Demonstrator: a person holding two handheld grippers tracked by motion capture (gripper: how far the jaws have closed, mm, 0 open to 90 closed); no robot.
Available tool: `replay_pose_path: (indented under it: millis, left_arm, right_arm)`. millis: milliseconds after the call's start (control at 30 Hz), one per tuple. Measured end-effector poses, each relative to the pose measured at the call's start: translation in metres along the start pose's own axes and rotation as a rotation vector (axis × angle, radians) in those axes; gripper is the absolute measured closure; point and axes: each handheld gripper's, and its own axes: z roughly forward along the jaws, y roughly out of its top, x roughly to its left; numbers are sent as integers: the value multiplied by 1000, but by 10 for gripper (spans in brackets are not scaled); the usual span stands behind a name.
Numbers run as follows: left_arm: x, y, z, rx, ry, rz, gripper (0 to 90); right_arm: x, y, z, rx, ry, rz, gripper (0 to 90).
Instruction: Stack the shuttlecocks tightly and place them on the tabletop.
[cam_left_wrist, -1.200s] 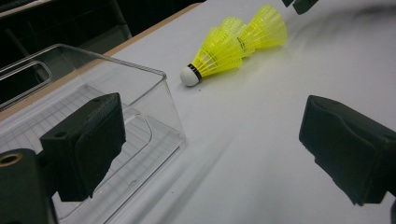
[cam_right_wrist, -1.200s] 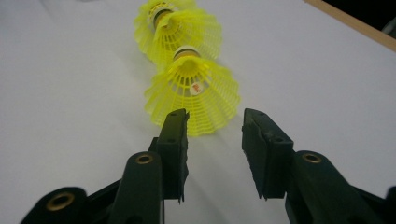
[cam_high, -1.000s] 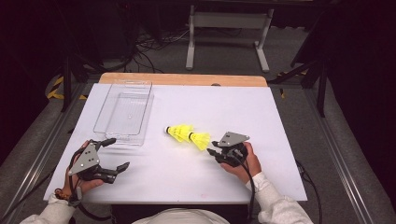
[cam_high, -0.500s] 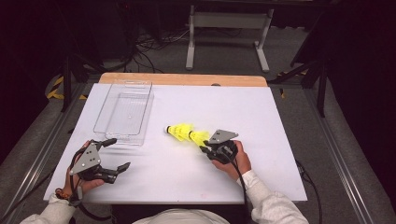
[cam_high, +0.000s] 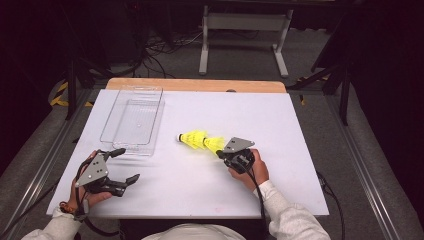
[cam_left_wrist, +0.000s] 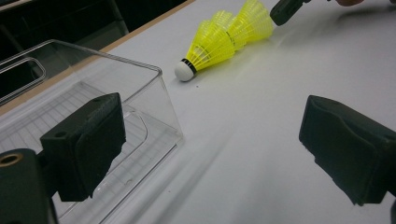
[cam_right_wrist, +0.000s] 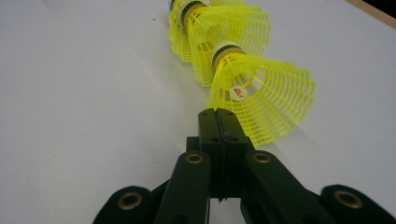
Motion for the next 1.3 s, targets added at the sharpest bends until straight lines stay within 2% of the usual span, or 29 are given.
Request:
replay_pose_path:
  millis: [133,300,333,400,467,600,667,733,867,900,1000,1067,1300]
  left_arm:
    - [0,0,0,-1,-1,-1,80]
    - [0,0,-1,0,3,4,80]
    - [0,0,0,-3,2,3,81]
    - [0,0,0,-1,1,4,81]
    - [0,0,0,-1,-2,3,81]
    - [0,0,0,0,-3,-4,81]
    - [0,0,0,0,-2,0,81]
    - [0,0,1,-1,-3,0,81]
    - [0,0,1,-1,-2,0,80]
    - [0,0,1,-1,-3,0,81]
    - [0,-1,1,0,-2,-1,81]
    - [1,-1,1,4,-5,-2,81]
    - [0,-1,1,4,-4,0,81]
  right_arm:
    - [-1,1,-1,-3,-1,-16,900]
    - [-1,0,-1,2,11,-13,889]
    - [-1,0,-1,-1,13,-10,830]
    - [-2,0,-1,-4,14,-2,812]
    - [-2,0,-1,-9,34,0,740]
    - [-1,3,2,-4,31,8,634]
    - [-1,3,5,3,30,11,627]
    - [-2,6,9,5,25,12,647]
    - [-5,9,16,4,8,26,759]
    - [-6,10,17,0,9,27,810]
    - [-9,10,18,-11,11,27,887]
    - [-9,11,17,-18,23,24,894]
    - [-6,15,16,-40,20,-6,900]
